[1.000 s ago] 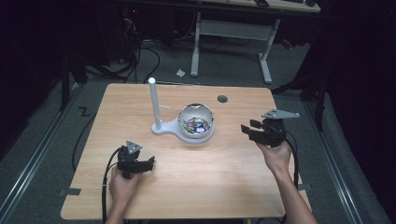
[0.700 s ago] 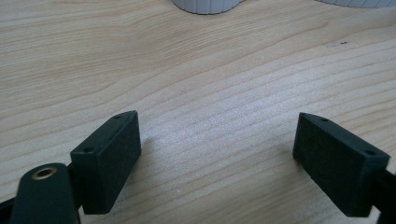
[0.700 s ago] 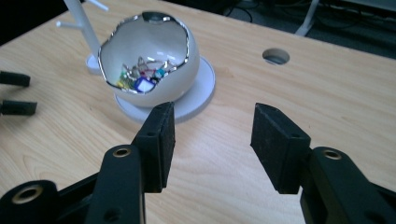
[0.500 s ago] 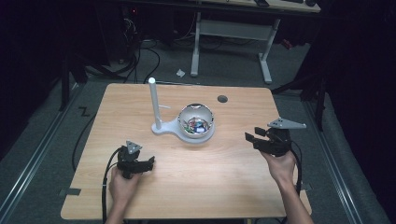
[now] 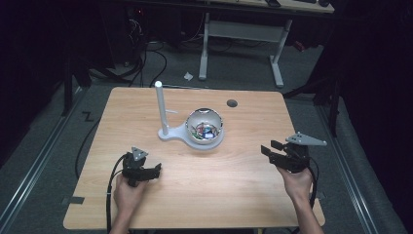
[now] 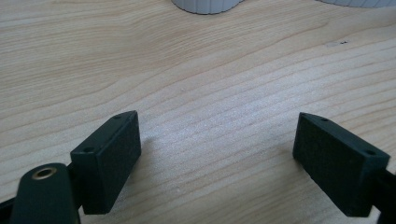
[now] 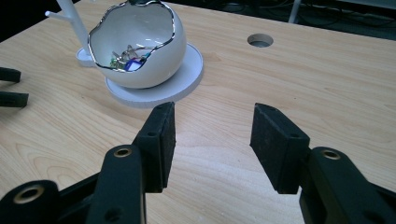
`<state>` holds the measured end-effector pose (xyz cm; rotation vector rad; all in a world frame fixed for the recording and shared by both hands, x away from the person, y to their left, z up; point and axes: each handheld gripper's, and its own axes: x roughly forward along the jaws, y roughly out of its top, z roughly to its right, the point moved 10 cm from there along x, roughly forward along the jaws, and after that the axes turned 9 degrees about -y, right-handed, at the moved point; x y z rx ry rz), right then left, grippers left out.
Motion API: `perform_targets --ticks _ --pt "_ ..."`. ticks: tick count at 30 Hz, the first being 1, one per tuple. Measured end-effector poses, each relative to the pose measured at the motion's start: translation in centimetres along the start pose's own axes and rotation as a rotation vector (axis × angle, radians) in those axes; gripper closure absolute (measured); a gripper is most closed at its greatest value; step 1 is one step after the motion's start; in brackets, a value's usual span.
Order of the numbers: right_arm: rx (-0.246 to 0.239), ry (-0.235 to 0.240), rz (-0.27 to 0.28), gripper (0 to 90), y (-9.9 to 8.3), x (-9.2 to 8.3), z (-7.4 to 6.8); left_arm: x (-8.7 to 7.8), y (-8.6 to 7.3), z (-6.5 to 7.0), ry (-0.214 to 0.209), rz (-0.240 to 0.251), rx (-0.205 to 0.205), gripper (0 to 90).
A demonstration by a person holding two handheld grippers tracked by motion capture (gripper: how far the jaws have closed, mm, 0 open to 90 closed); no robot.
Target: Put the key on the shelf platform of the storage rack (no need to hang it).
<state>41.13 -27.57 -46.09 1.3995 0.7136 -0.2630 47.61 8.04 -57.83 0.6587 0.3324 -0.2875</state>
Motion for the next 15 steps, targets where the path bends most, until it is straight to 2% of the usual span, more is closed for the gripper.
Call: perform_targets --ticks 15 --pt "0.022 0.008 -0.013 50.8 -1.9 0.8 -0.3 0.0 0.0 0.0 0.0 0.0 0.0 15.5"
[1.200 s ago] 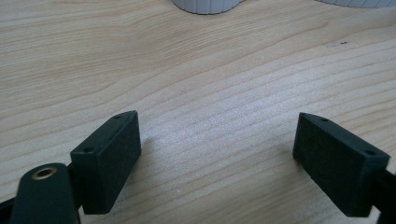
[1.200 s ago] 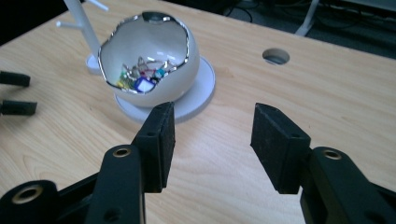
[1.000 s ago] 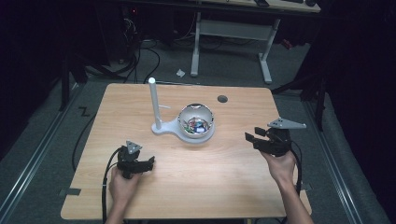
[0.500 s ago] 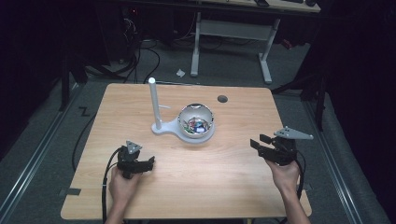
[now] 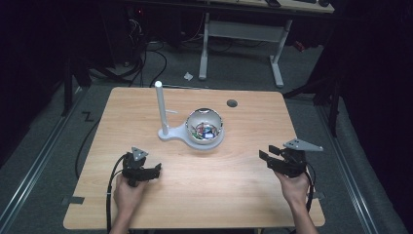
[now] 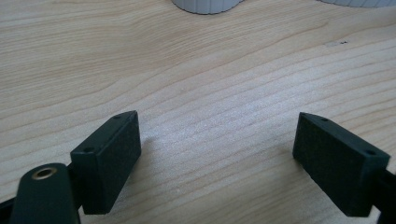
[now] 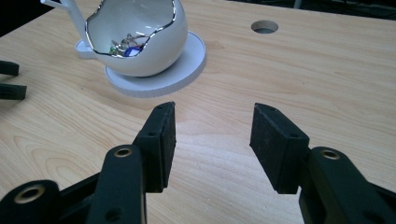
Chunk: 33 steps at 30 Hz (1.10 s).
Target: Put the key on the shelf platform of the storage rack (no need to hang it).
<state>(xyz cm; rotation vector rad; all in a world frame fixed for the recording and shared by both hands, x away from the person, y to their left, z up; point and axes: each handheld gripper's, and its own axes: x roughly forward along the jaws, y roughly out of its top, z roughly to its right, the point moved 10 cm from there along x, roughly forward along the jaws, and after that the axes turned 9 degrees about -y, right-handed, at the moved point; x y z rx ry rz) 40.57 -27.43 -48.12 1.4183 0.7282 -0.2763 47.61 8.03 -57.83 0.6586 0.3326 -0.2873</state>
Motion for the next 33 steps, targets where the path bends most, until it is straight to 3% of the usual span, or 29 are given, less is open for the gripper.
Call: perform_targets --ticks 17,33 --pt "0.019 -0.003 -0.016 50.4 -2.1 1.5 -0.4 0.0 0.0 0.0 0.0 0.0 0.0 15.5" --pt "0.052 -0.009 -0.042 48.3 -4.2 3.1 0.2 0.0 0.0 0.0 0.001 0.001 0.0 15.5"
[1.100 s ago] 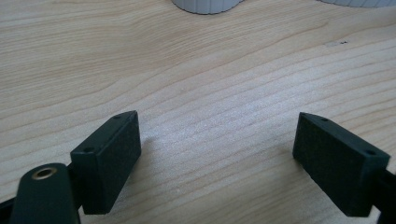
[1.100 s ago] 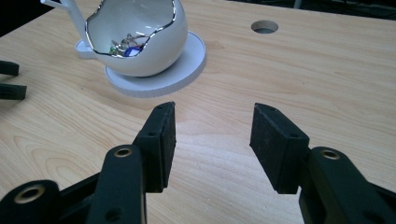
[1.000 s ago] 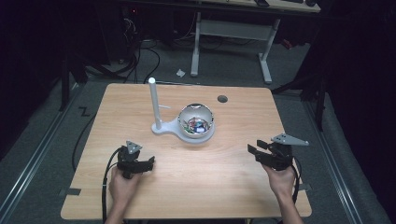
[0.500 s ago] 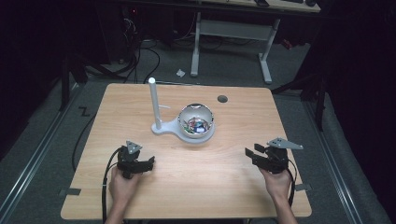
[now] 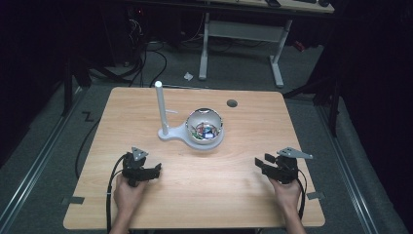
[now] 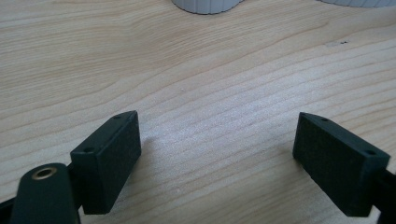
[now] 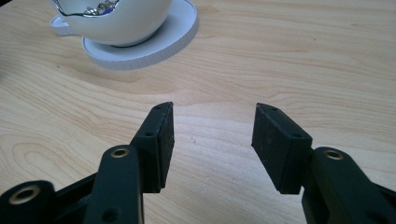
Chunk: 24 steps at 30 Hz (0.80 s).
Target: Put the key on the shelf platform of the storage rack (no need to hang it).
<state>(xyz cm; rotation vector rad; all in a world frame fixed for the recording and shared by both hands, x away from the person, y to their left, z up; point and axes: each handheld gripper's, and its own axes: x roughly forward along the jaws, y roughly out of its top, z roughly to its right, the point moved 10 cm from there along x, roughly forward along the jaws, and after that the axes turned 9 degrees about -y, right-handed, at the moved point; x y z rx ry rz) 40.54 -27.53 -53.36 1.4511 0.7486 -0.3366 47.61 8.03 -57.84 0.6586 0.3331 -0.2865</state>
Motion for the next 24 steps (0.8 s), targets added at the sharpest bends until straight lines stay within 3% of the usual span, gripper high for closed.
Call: perform_targets --ticks 10,24 --pt "0.001 -0.017 -0.028 46.9 -1.3 1.4 0.1 0.0 0.0 0.0 0.0 0.0 -0.001 15.5" --pt "-0.028 -0.081 -0.045 43.5 -3.0 3.0 0.7 0.0 0.0 0.0 0.001 0.0 -0.001 15.5"
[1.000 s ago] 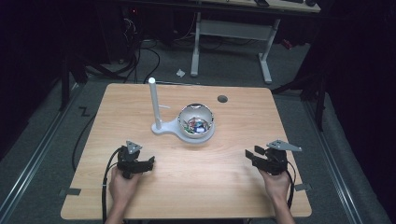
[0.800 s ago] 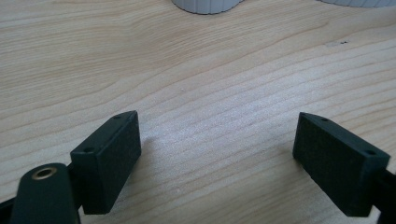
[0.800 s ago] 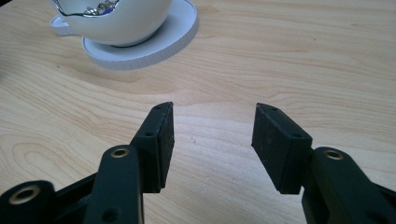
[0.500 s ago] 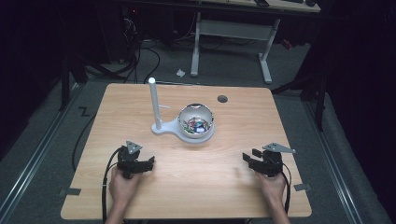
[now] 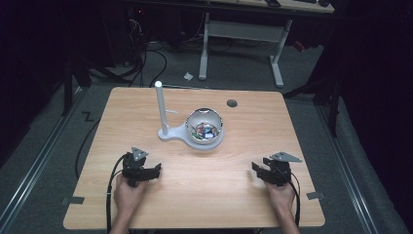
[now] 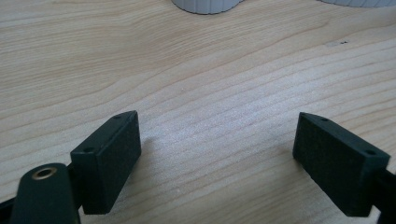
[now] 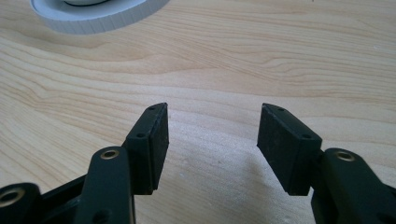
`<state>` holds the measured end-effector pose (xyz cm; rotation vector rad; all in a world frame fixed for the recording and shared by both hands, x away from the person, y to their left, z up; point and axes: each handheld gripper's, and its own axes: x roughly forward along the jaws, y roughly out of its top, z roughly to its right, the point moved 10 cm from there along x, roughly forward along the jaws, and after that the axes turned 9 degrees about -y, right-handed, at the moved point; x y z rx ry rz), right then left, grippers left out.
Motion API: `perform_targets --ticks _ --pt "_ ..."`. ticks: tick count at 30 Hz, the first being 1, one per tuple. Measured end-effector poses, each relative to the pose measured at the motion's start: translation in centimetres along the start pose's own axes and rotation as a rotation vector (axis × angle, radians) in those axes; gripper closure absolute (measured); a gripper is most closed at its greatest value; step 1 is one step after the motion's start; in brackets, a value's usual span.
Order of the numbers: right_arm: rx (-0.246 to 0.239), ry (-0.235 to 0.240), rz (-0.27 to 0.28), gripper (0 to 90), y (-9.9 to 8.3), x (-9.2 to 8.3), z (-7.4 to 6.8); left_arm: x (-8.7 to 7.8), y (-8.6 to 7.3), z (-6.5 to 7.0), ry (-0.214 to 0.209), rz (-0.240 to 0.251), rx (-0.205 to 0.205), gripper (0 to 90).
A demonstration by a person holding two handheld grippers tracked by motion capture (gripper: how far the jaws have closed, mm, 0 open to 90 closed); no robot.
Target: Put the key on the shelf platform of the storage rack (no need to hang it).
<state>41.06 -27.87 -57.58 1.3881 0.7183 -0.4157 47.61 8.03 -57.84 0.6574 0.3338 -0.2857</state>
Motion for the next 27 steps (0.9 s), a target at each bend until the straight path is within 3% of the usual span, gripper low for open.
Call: perform_targets --ticks 12,14,15,27 --pt "-0.055 -0.092 -0.002 41.3 -0.6 0.7 0.4 0.0 0.0 0.0 0.004 0.003 -0.009 15.5" --pt "-0.06 -0.092 -0.011 40.9 -0.6 0.8 0.4 0.0 0.0 0.0 0.004 0.003 -0.009 15.5" --pt "-0.073 -0.094 -0.047 39.8 -0.9 1.0 0.3 0.0 0.0 0.0 0.0 0.004 0.0 15.6" --pt "-0.062 -0.081 -0.052 37.9 -0.9 1.2 0.2 0.0 0.0 0.0 0.0 0.004 0.002 15.6"
